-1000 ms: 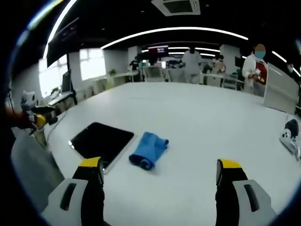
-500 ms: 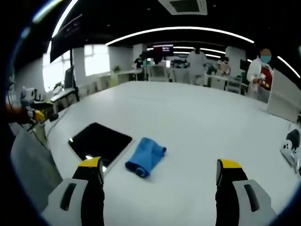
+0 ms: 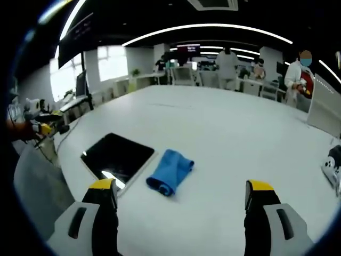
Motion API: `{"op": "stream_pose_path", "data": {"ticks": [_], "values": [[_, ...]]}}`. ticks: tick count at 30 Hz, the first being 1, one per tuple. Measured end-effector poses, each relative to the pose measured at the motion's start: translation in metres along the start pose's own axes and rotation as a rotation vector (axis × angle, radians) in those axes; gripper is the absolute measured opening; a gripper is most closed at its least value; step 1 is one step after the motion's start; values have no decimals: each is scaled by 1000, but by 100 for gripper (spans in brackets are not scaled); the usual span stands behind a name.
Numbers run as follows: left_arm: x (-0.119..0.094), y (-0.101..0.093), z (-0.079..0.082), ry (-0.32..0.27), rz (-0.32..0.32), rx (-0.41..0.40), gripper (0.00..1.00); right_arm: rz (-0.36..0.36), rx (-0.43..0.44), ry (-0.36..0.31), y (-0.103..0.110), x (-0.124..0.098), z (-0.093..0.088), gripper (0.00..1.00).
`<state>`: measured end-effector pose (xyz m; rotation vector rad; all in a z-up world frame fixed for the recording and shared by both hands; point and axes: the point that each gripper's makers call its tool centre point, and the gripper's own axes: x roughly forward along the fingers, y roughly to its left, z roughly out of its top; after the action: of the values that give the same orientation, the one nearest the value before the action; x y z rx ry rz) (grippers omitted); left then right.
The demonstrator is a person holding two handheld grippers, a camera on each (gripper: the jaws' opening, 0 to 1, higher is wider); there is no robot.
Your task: Wipe the mirror surface with the cleaning cloth until all visible marks leave the cleaned area.
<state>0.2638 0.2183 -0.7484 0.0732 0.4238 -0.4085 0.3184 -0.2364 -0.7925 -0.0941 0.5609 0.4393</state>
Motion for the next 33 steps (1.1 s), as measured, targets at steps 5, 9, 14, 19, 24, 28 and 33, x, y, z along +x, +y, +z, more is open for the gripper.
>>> {"op": "stream_pose_path", "data": {"ticks": [5,9,14,19,24,28,33], "values": [[4,-2,-2,24,-14,-7,100,-9,19,10,0,1,0,100],[4,-4,-1,28,-22,1,100,-2,5,5,0,6,6,100],[6,-6,-5,49,-33,2,100,15,-23,34,2,8,0,100],[13,-13,-19,96,-62,29,100,34,-28,86,6,9,-23,100],[18,-18,-13,84,-88,79,99,28,-10,57,12,1,-24,100],[24,-17,-6,79,-108,76,99,23,3,34,15,-4,-18,100],[34,-17,-11,92,-127,23,99,4,12,38,13,-2,-22,100]]}}
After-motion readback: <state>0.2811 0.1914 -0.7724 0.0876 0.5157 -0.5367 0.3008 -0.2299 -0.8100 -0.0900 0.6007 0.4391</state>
